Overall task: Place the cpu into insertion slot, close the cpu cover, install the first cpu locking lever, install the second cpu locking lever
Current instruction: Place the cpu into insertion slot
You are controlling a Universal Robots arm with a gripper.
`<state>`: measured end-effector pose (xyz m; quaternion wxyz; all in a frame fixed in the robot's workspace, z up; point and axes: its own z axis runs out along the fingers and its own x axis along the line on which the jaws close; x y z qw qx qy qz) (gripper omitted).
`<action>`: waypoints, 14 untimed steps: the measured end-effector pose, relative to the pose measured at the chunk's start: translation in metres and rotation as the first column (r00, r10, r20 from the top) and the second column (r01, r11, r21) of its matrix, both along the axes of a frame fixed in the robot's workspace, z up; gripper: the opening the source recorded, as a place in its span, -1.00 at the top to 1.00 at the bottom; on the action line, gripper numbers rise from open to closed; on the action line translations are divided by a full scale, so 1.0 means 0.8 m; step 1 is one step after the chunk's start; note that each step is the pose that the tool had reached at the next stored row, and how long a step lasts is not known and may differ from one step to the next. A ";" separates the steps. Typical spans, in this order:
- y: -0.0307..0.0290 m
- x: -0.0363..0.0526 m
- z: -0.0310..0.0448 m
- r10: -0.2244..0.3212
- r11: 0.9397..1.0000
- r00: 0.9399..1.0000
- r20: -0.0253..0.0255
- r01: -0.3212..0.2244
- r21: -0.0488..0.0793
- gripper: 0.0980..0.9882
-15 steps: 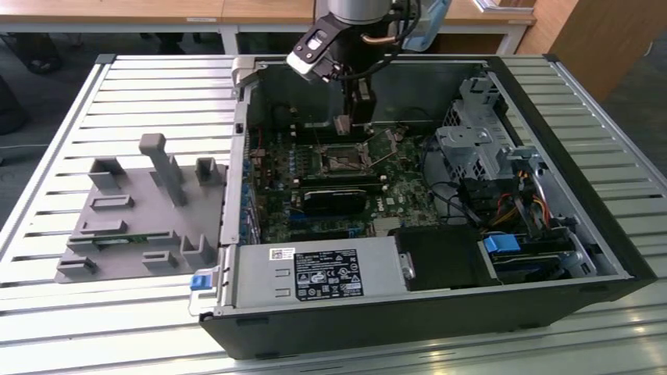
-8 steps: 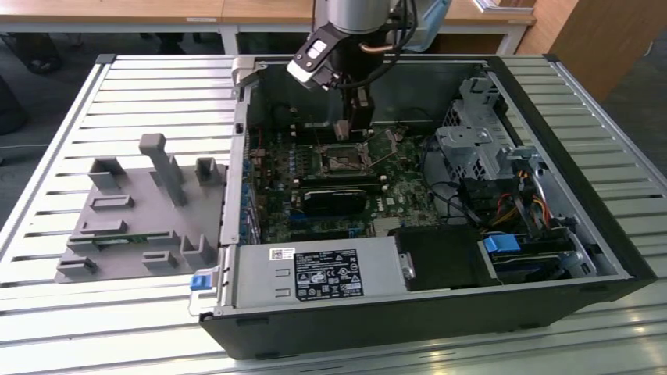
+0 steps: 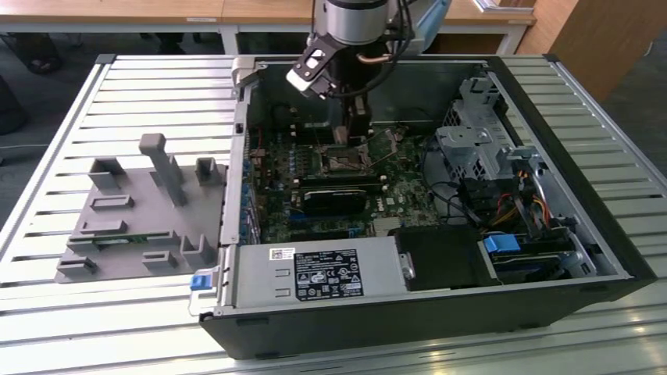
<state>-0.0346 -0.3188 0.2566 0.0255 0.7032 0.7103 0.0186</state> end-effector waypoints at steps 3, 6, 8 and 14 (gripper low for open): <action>0.0010 0.000 -0.0069 -0.016 1.000 1.000 0.000 0.016 0.000 0.04; 0.0011 -0.001 -0.0136 -0.017 1.000 1.000 0.000 0.017 0.000 0.04; 0.0011 -0.001 -0.0176 -0.017 1.000 1.000 0.000 0.017 0.000 0.04; 0.0011 -0.003 -0.0302 -0.017 1.000 1.000 0.000 0.017 0.000 0.04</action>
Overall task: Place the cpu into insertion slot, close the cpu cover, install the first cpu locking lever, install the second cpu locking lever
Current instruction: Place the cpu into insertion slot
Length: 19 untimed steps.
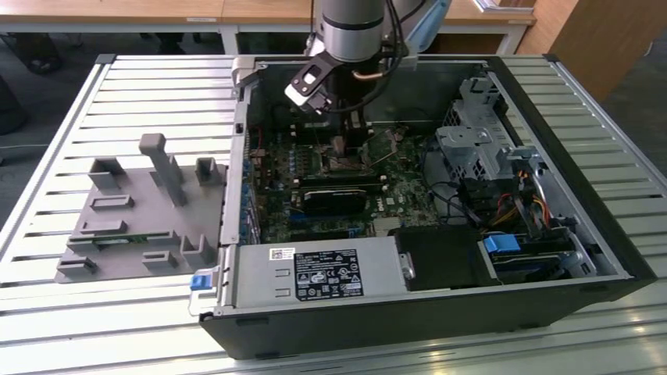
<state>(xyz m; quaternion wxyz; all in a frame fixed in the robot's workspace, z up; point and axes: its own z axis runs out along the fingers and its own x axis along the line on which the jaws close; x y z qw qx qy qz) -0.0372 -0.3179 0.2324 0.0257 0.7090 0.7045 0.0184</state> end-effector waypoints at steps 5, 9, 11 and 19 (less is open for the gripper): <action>0.0000 -0.001 -0.0104 0.000 1.000 1.000 0.000 0.000 0.000 0.04; 0.0000 -0.001 -0.0179 0.000 1.000 1.000 0.000 0.000 -0.001 0.04; 0.0002 -0.001 -0.0218 0.000 1.000 1.000 0.000 0.000 -0.003 0.04; 0.0042 -0.003 -0.0333 0.000 1.000 1.000 0.000 0.000 -0.007 0.04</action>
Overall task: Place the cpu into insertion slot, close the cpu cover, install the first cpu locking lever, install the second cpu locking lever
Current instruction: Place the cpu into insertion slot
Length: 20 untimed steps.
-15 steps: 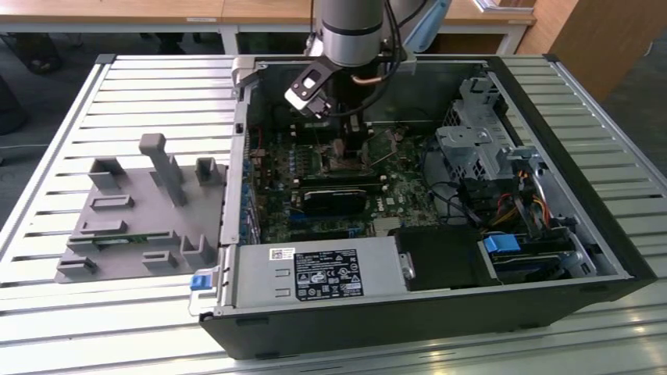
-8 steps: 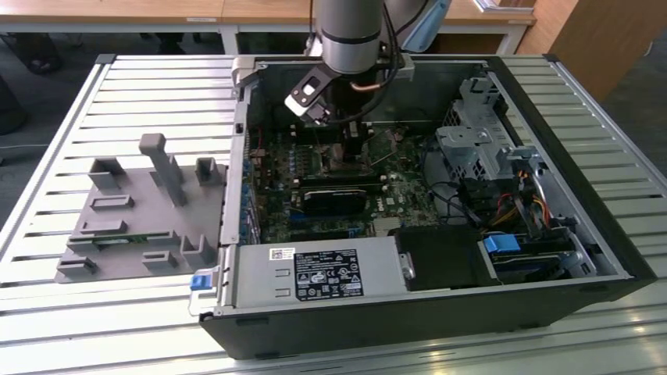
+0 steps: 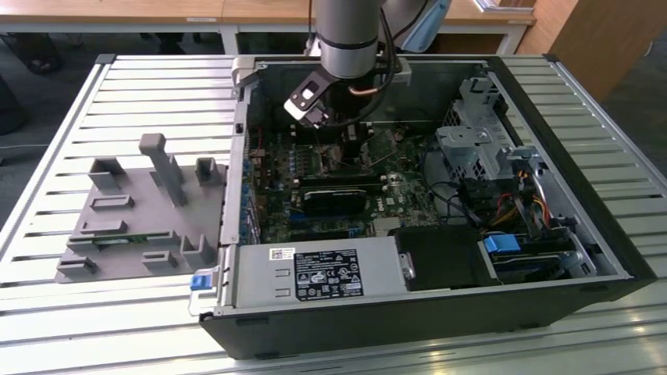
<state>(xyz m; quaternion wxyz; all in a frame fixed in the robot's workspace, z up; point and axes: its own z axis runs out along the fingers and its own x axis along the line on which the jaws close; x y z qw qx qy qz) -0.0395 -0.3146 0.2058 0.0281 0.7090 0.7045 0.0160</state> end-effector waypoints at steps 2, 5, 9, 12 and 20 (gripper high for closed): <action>0.0006 0.000 -0.0014 0.000 1.000 1.000 0.000 0.000 0.000 0.04; 0.0005 -0.001 -0.0027 -0.002 1.000 1.000 0.000 0.002 0.000 0.04; 0.0006 -0.001 -0.0050 -0.003 1.000 1.000 0.000 0.003 -0.001 0.04; 0.0010 -0.001 -0.0079 -0.003 1.000 1.000 0.000 0.003 -0.002 0.04; 0.0016 -0.001 -0.0106 -0.003 1.000 1.000 0.000 0.003 -0.005 0.04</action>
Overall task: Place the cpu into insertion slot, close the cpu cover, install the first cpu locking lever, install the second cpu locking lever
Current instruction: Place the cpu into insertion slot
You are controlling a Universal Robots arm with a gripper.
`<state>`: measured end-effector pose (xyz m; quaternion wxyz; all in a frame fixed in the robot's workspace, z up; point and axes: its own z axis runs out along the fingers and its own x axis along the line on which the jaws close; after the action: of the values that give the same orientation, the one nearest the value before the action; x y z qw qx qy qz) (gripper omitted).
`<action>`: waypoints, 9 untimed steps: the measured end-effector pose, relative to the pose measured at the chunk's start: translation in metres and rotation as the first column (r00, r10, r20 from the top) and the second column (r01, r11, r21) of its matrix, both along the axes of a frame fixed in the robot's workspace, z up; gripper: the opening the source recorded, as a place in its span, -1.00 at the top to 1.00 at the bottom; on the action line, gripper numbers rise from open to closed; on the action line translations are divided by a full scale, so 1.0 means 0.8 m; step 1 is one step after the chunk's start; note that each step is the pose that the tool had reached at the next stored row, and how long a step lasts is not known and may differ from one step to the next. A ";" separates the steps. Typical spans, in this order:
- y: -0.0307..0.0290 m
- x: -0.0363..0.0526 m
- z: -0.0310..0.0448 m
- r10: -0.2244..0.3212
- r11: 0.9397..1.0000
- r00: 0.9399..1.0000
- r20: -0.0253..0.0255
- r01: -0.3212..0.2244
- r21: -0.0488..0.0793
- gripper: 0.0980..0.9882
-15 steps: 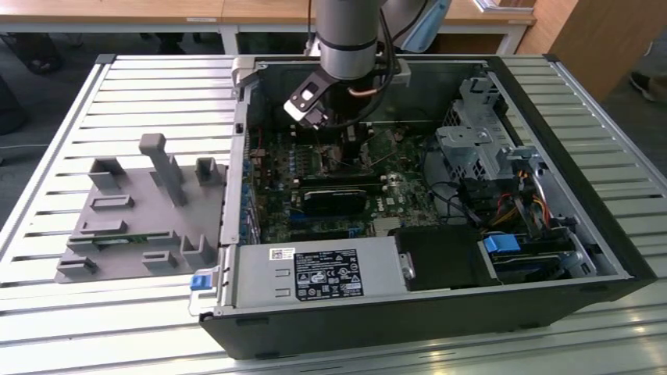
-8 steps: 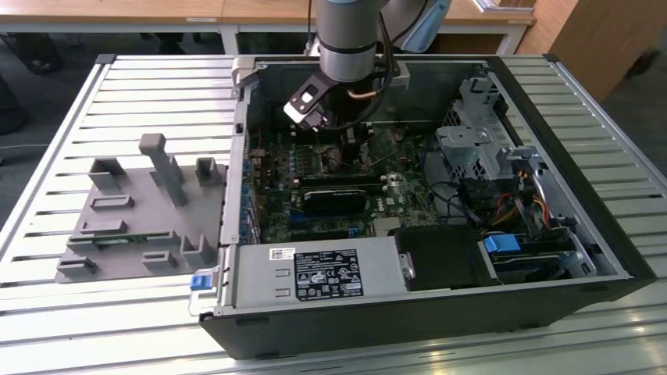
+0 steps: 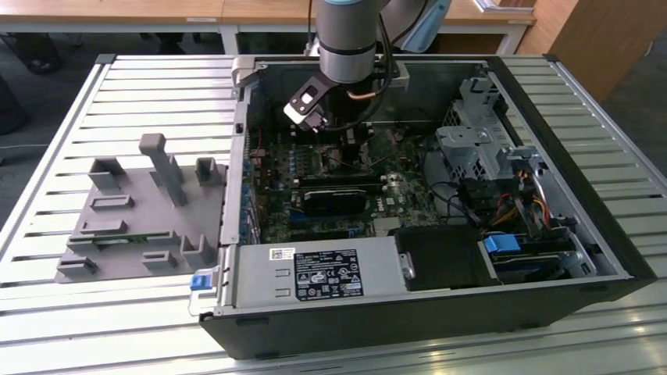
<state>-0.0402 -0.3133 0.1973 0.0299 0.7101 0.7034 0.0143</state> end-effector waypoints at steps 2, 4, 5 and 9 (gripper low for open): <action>0.0000 0.000 0.0000 0.000 1.000 1.000 0.000 0.000 0.000 0.04; 0.0000 0.000 0.0000 0.000 1.000 1.000 0.000 0.000 0.000 0.04; 0.0000 0.000 0.0000 0.000 1.000 1.000 0.000 0.000 0.000 0.04; 0.0000 0.000 0.0000 0.000 1.000 1.000 0.000 0.000 0.000 0.01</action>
<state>-0.0403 -0.3133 0.1973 0.0298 0.7101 0.7033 0.0142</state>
